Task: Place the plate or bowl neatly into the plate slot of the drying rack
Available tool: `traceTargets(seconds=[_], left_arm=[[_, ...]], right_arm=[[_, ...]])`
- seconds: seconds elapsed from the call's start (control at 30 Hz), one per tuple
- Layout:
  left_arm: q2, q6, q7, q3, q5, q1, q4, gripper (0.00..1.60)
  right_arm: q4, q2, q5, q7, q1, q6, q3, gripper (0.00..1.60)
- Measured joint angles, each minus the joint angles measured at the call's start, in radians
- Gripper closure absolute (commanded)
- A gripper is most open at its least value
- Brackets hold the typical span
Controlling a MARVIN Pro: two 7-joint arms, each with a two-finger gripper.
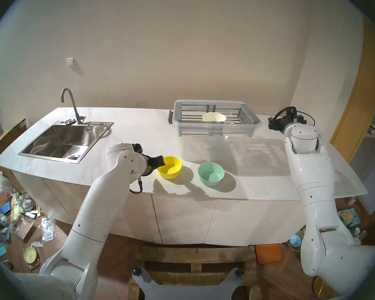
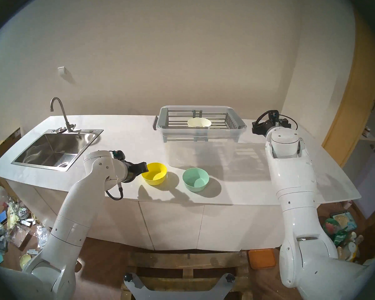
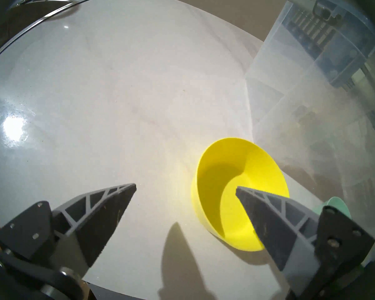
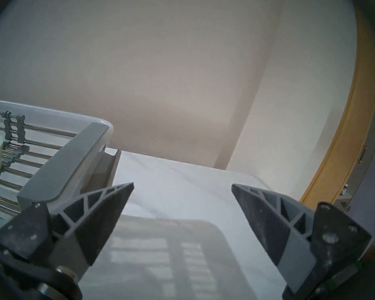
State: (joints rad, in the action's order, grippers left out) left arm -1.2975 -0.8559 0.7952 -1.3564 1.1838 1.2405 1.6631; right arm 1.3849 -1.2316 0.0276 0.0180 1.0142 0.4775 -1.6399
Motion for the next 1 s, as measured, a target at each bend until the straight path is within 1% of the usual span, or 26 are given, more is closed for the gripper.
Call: traceTargets(seconds=[0.33,0.37,0.43,0.63,0.93,1.0], left_arm=[[-0.025,0.008,0.0,-0.006,0.009,-0.017,-0.054,0.0],[-0.028,0.009,0.0,-0.008,0.012,-0.019,-0.061,0.13],[-0.034,0.013,0.001,-0.013,0.015,-0.022,-0.076,1.6],[-0.048,0.024,0.003,-0.025,0.028,-0.024,-0.093,1.6],[-0.054,0.032,0.024,-0.051,0.044,-0.017,-0.071,1.6],[-0.053,0.031,0.034,-0.071,0.052,-0.008,-0.052,1.6]], right_arm=[[0.0,0.0,0.0,0.0,0.0,0.0,0.0,0.0],[0.0,0.0,0.0,0.0,0.0,0.0,0.0,0.0],[0.0,0.0,0.0,0.0,0.0,0.0,0.0,0.0],[0.0,0.0,0.0,0.0,0.0,0.0,0.0,0.0],[0.0,0.0,0.0,0.0,0.0,0.0,0.0,0.0],[0.0,0.0,0.0,0.0,0.0,0.0,0.0,0.0]])
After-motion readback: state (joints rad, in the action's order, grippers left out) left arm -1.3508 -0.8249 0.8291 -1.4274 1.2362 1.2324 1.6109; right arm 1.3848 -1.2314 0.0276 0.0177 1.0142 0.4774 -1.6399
